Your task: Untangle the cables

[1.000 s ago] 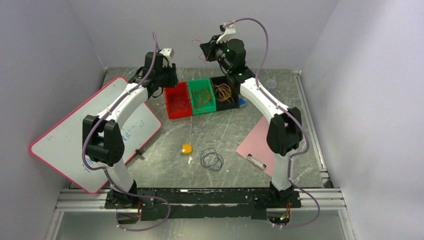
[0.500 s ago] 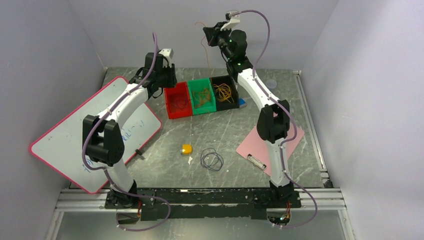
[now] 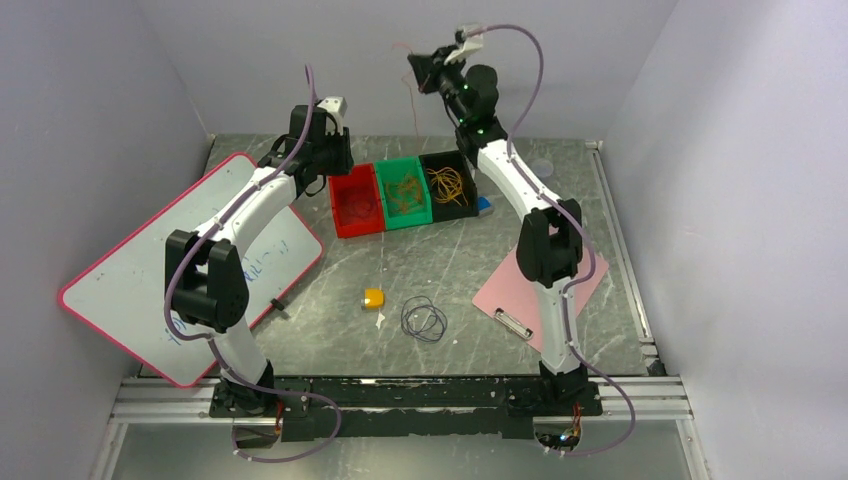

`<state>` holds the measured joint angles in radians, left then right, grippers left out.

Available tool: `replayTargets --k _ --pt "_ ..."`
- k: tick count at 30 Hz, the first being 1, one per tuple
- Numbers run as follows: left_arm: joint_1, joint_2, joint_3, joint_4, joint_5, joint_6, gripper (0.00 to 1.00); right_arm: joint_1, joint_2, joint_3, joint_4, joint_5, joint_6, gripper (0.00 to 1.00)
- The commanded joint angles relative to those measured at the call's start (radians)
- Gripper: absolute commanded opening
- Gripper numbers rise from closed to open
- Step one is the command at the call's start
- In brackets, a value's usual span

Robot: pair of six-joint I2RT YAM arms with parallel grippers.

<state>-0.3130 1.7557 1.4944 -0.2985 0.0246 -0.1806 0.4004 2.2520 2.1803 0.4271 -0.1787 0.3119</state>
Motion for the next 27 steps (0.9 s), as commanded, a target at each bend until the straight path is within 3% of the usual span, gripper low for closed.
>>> replayTargets --k 1,11,27 --pt "0.005 -0.009 -0.005 0.033 -0.016 -0.003 0.34 0.000 -0.037 -0.218 0.037 -0.066 0.025 0.00" --pt "0.006 -0.006 0.000 0.027 -0.012 -0.002 0.33 0.027 -0.149 -0.582 0.070 -0.126 0.042 0.00" --pt "0.006 -0.013 0.003 0.024 -0.010 0.002 0.31 0.061 -0.345 -0.787 -0.092 0.023 0.011 0.00"
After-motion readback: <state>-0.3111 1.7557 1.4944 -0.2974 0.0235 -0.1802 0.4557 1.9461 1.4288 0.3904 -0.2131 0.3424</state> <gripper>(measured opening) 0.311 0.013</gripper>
